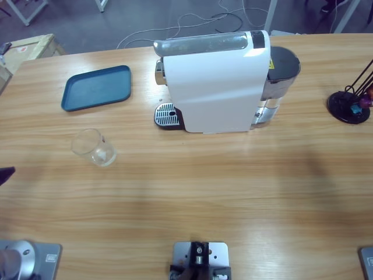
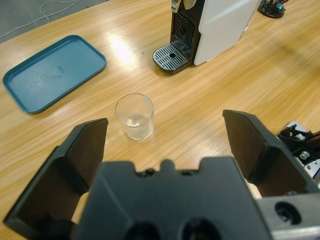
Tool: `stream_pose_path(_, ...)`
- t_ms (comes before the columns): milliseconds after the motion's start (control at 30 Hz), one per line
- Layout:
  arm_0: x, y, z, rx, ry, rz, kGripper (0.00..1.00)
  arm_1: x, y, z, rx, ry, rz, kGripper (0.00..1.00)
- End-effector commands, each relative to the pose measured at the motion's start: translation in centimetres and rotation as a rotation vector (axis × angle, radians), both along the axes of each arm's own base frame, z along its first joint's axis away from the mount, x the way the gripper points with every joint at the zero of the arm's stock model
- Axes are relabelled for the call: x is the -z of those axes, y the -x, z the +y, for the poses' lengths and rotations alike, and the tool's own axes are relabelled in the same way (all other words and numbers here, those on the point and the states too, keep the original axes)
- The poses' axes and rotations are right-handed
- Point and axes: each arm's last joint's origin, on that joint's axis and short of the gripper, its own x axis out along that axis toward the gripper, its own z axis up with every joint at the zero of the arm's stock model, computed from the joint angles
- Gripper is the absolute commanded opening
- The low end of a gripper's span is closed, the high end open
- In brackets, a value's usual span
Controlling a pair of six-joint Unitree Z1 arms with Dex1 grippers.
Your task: Pour coffee
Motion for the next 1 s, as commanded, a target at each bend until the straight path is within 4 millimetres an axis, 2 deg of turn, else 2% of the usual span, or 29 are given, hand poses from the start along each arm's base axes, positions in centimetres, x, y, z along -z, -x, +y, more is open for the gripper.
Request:
stream_pose_path(33, 0.4, 0.1, 0.0, 0.018, -0.013, 0.008, 1.000, 0.7, 0.2, -0.3, 0.015, 0.017, 0.013, 1.000)
stream_pose_path(267, 0.1, -0.6, -0.6, 0.019, -0.035, 0.030, 1.000, 0.8, 0.3, -0.4, 0.015, 0.016, 0.012, 1.000)
stream_pose_path(400, -1.7, -1.4, -1.4, 0.016, -0.016, 0.009, 1.000, 0.8, 0.2, -0.4, 0.018, 0.017, 0.011, 1.000)
stream_pose_path(500, -3.6, -3.1, -2.9, 0.008, -0.033, 0.020, 1.000, 0.8, 0.2, -0.4, 0.019, 0.018, 0.011, 1.000)
stream_pose_path(600, -4.9, -6.2, -5.3, -0.081, 0.027, 0.151, 1.000, 0.8, 0.1, -0.3, 0.019, 0.017, 0.012, 1.000)
stream_pose_path(700, -5.6, -9.7, -7.3, -0.143, 0.300, 0.367, 1.000, 0.8, 0.1, -0.3, 0.019, 0.017, 0.011, 1.000)
stream_pose_path(867, -5.2, -15.7, -9.1, -0.203, 0.602, 0.587, 0.991, 0.8, 0.2, -0.3, 0.019, 0.014, 0.008, 1.000)
stream_pose_path(1000, -3.6, -20.7, -11.4, -0.190, 0.642, 0.705, 0.988, 0.8, 0.2, -0.4, 0.018, 0.014, 0.009, 1.000)
